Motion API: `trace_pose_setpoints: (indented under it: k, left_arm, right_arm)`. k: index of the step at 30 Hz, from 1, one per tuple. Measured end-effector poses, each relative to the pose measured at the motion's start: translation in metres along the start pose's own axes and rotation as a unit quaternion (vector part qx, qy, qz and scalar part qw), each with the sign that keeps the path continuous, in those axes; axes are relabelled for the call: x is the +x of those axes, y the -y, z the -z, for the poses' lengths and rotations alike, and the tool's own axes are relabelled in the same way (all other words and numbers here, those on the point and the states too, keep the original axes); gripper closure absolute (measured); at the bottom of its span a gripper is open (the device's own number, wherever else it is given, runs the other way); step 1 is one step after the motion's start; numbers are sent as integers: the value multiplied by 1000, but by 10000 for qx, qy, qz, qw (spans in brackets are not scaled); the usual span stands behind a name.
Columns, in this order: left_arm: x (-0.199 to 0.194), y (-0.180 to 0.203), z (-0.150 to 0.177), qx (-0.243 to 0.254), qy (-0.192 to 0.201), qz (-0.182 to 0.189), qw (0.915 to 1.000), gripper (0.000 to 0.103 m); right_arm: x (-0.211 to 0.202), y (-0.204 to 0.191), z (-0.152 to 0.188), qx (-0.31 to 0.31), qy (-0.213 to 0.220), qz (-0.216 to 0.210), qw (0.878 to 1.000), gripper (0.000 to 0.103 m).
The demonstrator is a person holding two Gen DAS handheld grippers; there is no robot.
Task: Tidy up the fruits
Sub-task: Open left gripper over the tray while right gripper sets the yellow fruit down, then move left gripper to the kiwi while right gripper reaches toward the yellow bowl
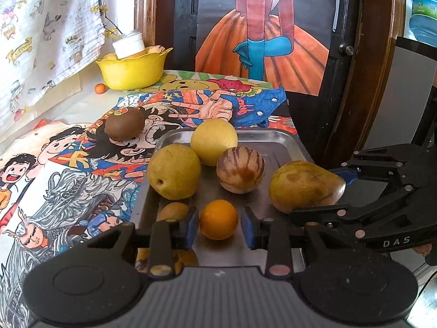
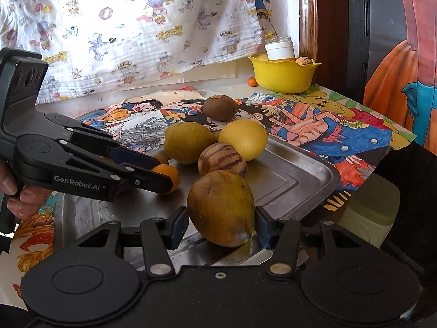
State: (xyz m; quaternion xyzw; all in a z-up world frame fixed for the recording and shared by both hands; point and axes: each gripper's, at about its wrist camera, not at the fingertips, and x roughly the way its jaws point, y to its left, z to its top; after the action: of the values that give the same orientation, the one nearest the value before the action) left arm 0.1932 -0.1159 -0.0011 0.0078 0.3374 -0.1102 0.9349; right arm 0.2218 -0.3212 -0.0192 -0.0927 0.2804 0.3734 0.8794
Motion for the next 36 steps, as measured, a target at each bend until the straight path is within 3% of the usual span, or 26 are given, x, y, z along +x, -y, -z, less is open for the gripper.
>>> trace_pose_setpoints:
  k: [11,28,36]
  left_arm:
    - [-9,1,0,3,82,63,9999,55]
    - [-36,-7,-2,-124,396,77,9991,40]
    - [-45,-11,-6,-252,582,40,9980,35]
  right_arm:
    - [-3,0,0,-57,120,92,9999,47]
    - [-13,-11,0,-146,298,-58,9994,21]
    - [-15,-14,-3,-119,355,-113,9992,19]
